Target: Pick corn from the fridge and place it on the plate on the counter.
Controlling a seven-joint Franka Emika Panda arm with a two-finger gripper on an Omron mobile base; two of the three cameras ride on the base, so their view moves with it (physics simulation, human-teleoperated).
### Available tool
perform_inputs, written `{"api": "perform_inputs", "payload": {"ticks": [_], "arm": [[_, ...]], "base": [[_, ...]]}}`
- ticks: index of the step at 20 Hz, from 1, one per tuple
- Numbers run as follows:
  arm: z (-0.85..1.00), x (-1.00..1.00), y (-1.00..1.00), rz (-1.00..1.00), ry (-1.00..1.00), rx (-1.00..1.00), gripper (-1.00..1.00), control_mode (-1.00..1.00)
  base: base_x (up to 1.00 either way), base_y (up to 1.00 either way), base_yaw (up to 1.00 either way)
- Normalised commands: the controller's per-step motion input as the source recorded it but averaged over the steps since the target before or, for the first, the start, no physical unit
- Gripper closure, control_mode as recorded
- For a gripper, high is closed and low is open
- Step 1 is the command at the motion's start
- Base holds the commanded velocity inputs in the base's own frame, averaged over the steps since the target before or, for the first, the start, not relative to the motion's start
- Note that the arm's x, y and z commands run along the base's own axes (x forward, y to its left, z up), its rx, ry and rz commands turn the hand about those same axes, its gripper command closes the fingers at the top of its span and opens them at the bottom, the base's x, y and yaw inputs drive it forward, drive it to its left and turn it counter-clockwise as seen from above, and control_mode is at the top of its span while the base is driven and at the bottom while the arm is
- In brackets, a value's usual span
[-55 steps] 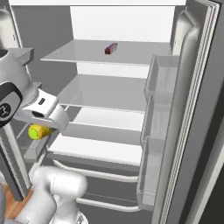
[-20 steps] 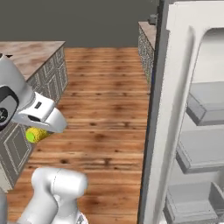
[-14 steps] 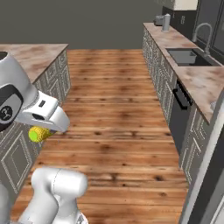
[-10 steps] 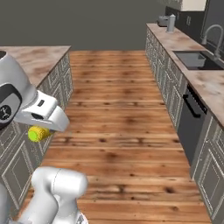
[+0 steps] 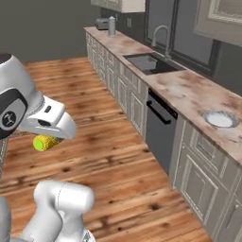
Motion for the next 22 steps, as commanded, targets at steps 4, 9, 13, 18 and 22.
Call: {"api": "perform_inputs", "payload": {"ticks": [4,9,13,18,22], "arm": [[0.00,0.00,0.00,0.00,0.00,0.00,1.00,1.00],[0.00,0.00,0.00,0.00,0.00,0.00,1.00,1.00],[0.00,0.00,0.00,0.00,0.00,0.00,1.00,1.00],[0.00,0.00,0.00,0.00,0.00,0.00,1.00,1.00],[0.00,0.00,0.00,0.00,0.00,0.00,1.00,1.00]], "base": [[0.49,0.26,-0.77],[0.54,0.53,-0.76],[0.75,0.74,-0.68],[0.85,0.96,-0.60],[0.88,0.92,-0.57]]}}
